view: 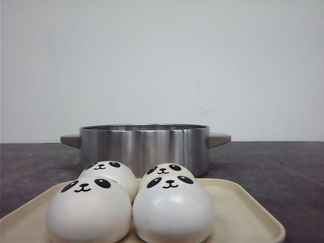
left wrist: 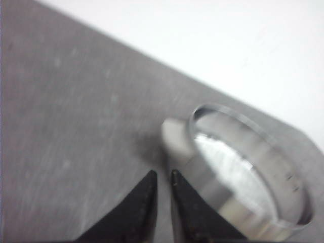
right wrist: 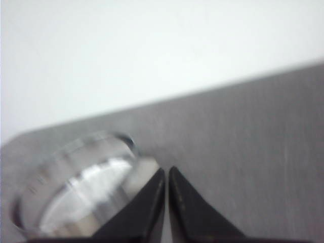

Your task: Steam buns

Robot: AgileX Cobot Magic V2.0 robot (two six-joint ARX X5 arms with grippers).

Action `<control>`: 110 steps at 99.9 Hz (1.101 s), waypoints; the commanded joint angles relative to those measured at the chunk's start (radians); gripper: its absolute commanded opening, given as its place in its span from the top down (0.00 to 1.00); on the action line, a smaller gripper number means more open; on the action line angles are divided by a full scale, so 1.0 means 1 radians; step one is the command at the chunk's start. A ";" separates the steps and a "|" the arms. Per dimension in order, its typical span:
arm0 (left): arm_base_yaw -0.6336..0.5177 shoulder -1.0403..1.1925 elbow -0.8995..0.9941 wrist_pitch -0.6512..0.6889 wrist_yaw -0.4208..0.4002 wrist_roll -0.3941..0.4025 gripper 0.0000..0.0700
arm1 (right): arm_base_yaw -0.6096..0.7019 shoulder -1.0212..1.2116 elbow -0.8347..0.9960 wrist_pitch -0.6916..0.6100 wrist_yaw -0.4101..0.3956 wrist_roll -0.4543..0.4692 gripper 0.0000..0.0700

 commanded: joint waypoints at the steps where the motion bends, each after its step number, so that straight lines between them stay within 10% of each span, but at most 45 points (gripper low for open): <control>1: 0.001 0.058 0.103 -0.015 0.006 0.079 0.99 | 0.001 0.069 0.119 -0.050 0.001 -0.071 0.99; 29: 0.001 0.333 0.494 -0.080 0.021 0.257 0.89 | 0.001 0.298 0.509 -0.179 -0.009 -0.257 0.96; 46: 0.001 0.398 0.576 -0.067 0.022 0.257 0.29 | 0.002 0.354 0.584 -0.186 -0.077 -0.221 0.10; 83: -0.060 0.423 0.579 -0.109 0.055 0.278 0.27 | 0.073 0.537 0.639 -0.191 -0.161 -0.138 0.10; 110: -0.153 0.465 0.579 -0.130 0.054 0.283 0.27 | 0.352 0.842 0.835 -0.384 0.008 -0.095 0.11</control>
